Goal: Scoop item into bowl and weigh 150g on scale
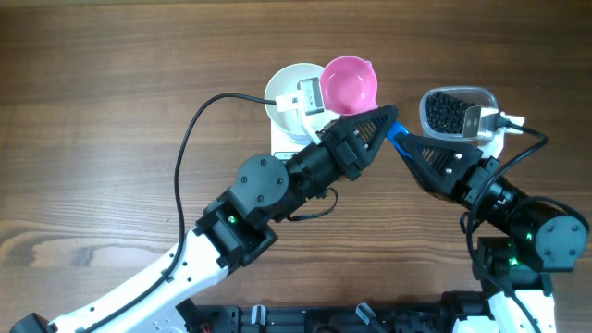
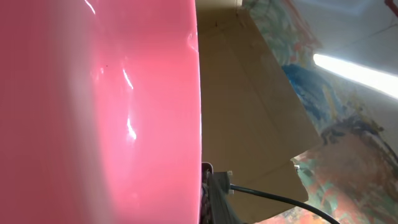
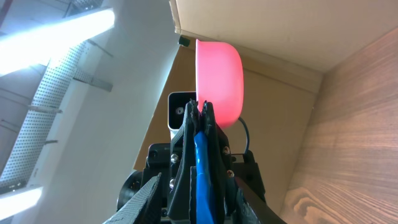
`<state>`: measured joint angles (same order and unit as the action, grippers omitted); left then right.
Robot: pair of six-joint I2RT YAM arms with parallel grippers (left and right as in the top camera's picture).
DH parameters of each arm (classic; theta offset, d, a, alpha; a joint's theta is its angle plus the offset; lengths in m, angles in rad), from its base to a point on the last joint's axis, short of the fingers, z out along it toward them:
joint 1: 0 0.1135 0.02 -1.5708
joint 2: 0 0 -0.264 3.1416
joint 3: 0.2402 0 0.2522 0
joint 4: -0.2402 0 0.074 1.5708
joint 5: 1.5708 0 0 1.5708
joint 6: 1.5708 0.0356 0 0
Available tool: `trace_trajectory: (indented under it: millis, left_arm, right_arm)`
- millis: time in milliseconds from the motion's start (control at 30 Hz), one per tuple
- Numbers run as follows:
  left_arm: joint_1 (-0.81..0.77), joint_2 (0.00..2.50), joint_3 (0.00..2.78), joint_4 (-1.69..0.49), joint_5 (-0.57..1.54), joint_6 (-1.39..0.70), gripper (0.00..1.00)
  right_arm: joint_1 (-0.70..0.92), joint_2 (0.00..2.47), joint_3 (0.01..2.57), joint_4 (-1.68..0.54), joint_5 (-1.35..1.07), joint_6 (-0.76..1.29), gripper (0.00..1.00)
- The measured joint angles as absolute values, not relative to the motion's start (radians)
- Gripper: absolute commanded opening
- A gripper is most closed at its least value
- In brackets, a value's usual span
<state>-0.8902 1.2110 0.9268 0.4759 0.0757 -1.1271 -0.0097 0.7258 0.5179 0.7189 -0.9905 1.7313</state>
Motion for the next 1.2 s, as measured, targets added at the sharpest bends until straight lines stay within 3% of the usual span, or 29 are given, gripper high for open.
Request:
trace_trajectory:
  millis: [467, 733, 800, 867, 933, 967, 1000, 1033, 1067, 1100, 1200]
  left_arm:
    - [-0.89, 1.211, 0.927, 0.479, 0.076, -1.127, 0.04]
    - [-0.89, 1.211, 0.927, 0.48, 0.076, -1.127, 0.04]
    - [-0.89, 1.211, 0.927, 0.48, 0.076, -1.127, 0.04]
    - [-0.891, 1.211, 0.927, 0.482, 0.076, -1.127, 0.04]
    - [-0.89, 1.211, 0.927, 0.484, 0.076, -1.127, 0.05]
    - [-0.89, 1.211, 0.927, 0.483, 0.076, -1.127, 0.09]
    - [-0.89, 1.211, 0.927, 0.483, 0.076, -1.127, 0.24]
    - [-0.89, 1.211, 0.927, 0.484, 0.075, -1.129, 0.47]
    - [-0.89, 1.211, 0.927, 0.483, 0.075, -1.121, 0.79]
    - [-0.89, 1.212, 0.927, 0.476, 0.072, -1.12, 0.97]
    - [-0.891, 1.213, 0.927, 0.474, 0.076, -1.121, 1.0]
  right_arm:
    - [-0.01, 0.727, 0.518, 0.719, -0.998, 1.732, 0.22]
    - [-0.01, 0.728, 0.518, 0.718, -0.998, 1.732, 0.22]
    - [-0.01, 0.728, 0.518, 0.718, -0.998, 1.732, 0.17]
    - [-0.01, 0.728, 0.518, 0.715, -0.999, 1.731, 0.06]
    - [-0.01, 0.728, 0.518, 0.714, -1.0, 1.732, 0.04]
    - [-0.01, 0.729, 0.518, 0.715, -1.0, 1.731, 0.04]
    - [-0.01, 0.73, 0.518, 0.715, -1.001, 1.732, 0.05]
    - [-0.01, 0.73, 0.518, 0.715, -1.002, 1.732, 0.04]
    - [-0.01, 0.73, 0.518, 0.719, -1.001, 1.731, 0.04]
    - [-0.01, 0.73, 0.519, 0.72, -1.001, 1.731, 0.04]
    - [-0.01, 0.732, 0.519, 0.717, -0.997, 1.708, 0.05]
